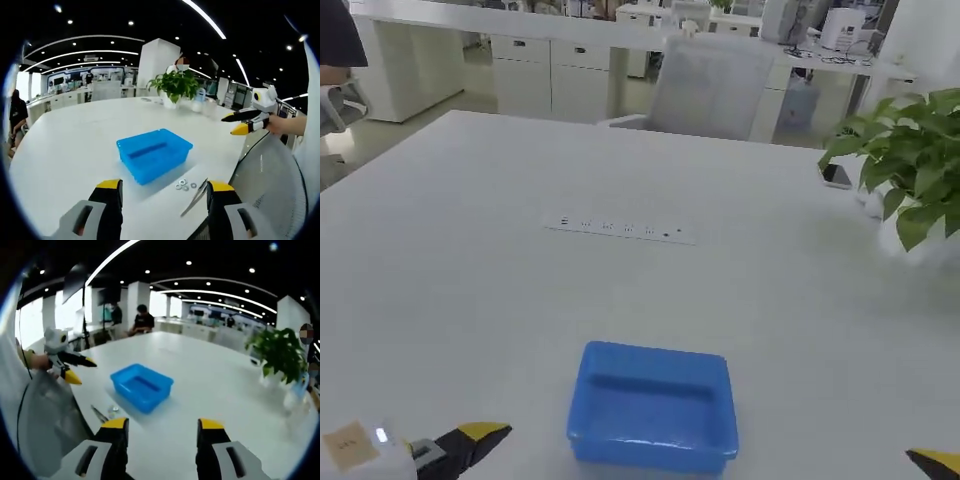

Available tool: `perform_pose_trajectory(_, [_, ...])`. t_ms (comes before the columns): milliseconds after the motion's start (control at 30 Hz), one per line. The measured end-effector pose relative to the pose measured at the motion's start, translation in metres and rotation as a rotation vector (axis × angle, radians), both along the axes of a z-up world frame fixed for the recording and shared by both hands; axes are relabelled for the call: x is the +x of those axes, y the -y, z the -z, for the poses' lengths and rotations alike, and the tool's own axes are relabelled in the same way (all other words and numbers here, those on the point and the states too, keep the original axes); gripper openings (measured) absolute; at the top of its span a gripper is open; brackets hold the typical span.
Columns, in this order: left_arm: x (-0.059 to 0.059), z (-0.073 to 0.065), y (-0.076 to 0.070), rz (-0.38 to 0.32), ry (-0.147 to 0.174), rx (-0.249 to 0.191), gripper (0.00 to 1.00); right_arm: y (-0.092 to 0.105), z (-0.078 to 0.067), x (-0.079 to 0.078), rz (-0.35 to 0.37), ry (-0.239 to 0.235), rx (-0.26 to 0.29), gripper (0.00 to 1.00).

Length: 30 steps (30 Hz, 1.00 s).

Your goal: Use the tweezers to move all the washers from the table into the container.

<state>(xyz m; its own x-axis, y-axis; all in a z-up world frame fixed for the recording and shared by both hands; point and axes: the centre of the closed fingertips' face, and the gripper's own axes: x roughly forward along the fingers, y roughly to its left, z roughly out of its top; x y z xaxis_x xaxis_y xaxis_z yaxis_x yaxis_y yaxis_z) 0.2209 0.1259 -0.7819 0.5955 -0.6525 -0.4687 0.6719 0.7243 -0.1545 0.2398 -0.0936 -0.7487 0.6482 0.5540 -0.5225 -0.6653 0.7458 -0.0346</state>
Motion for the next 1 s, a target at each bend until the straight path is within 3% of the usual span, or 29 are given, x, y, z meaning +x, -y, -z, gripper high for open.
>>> perform_pose_trajectory(67, [-0.002,0.009,0.002,0.046,-0.032,0.024,0.63,-0.012,0.003,-0.001,-0.045,-0.013,-0.009,0.46])
perform_pose_trajectory(133, [-0.006,0.016,0.007,0.097,-0.094,0.017,0.61,-0.025,0.009,-0.005,-0.099,-0.049,0.008,0.43])
perform_pose_trajectory(167, [-0.005,0.016,0.008,0.110,-0.083,0.023,0.59,-0.029,0.010,-0.004,-0.109,-0.047,0.004,0.40])
perform_pose_trajectory(400, [-0.009,0.030,0.017,0.242,-0.129,0.082,0.48,-0.062,0.033,-0.012,-0.256,-0.111,-0.030,0.31])
perform_pose_trajectory(567, [-0.016,0.045,0.018,0.337,-0.129,0.195,0.41,-0.084,0.049,-0.023,-0.380,-0.144,-0.070,0.26])
perform_pose_trajectory(667, [-0.020,0.051,0.020,0.355,-0.147,0.222,0.41,-0.095,0.059,-0.029,-0.444,-0.164,-0.090,0.23])
perform_pose_trajectory(833, [-0.026,0.065,0.014,0.412,-0.161,0.330,0.36,-0.111,0.074,-0.039,-0.557,-0.191,-0.132,0.19])
perform_pose_trajectory(1000, [-0.029,0.072,0.018,0.447,-0.163,0.369,0.31,-0.118,0.086,-0.048,-0.665,-0.200,-0.208,0.17])
